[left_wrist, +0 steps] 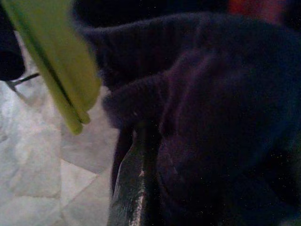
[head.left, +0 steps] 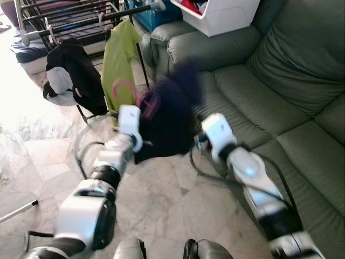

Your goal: Hang hanger

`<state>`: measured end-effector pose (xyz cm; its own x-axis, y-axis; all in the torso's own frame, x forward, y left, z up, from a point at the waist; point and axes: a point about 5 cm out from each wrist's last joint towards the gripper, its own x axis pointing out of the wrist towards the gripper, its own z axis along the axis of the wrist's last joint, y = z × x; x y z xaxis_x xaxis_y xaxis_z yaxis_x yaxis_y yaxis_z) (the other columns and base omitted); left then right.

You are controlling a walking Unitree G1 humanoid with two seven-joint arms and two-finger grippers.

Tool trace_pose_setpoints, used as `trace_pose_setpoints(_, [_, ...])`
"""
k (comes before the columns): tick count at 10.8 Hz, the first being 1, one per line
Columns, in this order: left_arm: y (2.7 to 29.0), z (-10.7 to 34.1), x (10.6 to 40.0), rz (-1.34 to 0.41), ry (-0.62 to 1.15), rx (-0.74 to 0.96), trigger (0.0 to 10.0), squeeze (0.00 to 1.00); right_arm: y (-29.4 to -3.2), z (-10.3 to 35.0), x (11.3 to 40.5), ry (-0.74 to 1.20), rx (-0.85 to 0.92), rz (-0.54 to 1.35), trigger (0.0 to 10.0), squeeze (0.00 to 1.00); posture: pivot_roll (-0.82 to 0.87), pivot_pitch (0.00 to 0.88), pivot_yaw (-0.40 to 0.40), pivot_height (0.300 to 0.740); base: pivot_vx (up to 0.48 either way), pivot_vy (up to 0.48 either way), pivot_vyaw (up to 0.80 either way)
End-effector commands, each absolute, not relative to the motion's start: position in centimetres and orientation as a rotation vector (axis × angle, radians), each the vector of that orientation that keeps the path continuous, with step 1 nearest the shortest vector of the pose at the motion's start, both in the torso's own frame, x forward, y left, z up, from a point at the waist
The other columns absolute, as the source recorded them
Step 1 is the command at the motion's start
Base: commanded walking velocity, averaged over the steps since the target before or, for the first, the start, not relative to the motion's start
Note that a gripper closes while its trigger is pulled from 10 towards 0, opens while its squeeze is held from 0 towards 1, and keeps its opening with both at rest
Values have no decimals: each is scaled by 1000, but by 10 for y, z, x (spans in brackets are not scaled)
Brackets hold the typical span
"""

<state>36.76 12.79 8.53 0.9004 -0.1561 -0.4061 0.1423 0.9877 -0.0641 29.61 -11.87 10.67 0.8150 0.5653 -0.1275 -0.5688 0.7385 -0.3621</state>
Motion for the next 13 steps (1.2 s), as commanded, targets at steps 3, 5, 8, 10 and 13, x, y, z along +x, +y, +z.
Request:
trace_pose_setpoints(3, [132,98,375,-134,370,-42,0,0,-119,80,270,129,-492,819,10000,1000,-75,75,4,740,0,0,0])
trace_pose_setpoints(5, [132,98,374,-153,365,-19,0,0,-115,77,254,134,-505,952,10000,1000,-74,76,8,740,0,0,0])
trace_pose_setpoints(8, [129,102,371,-389,292,219,0,0,-126,105,256,49,-475,979,10000,1000,-76,74,11,740,0,0,0])
trace_pose_setpoints(10, [141,94,362,-570,286,462,0,0,-153,124,266,37,-505,937,10000,1000,-79,72,14,740,0,0,0])
trace_pose_setpoints(13, [162,91,356,-650,285,654,0,0,-181,139,269,118,-502,986,10000,1000,-82,68,9,740,0,0,0])
